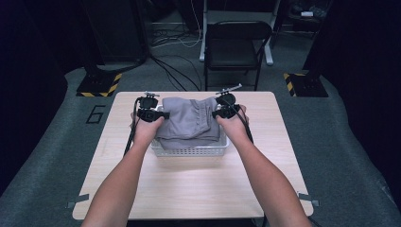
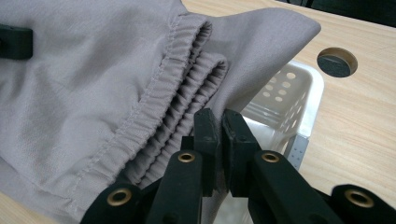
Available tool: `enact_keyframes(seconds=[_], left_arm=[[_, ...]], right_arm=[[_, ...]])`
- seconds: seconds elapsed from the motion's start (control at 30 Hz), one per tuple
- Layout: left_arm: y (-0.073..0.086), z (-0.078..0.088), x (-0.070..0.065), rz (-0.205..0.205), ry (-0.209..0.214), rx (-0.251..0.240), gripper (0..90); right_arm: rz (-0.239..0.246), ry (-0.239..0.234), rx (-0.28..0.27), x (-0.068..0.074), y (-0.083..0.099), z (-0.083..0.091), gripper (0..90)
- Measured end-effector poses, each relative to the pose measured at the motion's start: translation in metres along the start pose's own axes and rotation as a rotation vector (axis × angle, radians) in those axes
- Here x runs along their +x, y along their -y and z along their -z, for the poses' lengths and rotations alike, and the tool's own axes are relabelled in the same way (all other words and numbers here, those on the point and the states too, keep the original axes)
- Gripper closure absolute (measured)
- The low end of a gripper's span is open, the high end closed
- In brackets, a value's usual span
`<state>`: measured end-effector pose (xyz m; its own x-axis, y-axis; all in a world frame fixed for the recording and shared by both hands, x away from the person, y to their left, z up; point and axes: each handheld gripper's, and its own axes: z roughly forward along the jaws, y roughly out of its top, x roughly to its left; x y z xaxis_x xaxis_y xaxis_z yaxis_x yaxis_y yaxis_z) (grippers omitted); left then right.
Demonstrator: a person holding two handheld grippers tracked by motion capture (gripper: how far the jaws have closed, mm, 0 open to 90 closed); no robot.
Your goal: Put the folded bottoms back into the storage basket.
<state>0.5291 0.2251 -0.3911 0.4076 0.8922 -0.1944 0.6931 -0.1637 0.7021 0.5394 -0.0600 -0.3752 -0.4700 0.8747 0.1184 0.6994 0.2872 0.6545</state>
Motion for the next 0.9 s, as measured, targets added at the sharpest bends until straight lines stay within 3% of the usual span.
enact_keyframes(seconds=[0.13,0.3,0.7,0.9], left_arm=[[0.003,-0.004,0.001,0.000,0.001,0.004,78.6],[0.009,-0.010,0.002,0.042,0.013,0.009,78.6],[0.013,-0.019,0.003,0.017,0.001,0.019,78.8],[0.021,-0.025,0.007,0.037,-0.001,0.028,78.9]], right_arm=[[-0.003,0.006,0.005,0.000,0.002,-0.003,85.5],[-0.011,0.016,0.017,-0.003,0.005,-0.008,85.4],[-0.013,0.036,0.033,-0.002,0.010,-0.019,85.4],[-0.012,0.032,0.043,-0.003,0.014,-0.024,85.4]])
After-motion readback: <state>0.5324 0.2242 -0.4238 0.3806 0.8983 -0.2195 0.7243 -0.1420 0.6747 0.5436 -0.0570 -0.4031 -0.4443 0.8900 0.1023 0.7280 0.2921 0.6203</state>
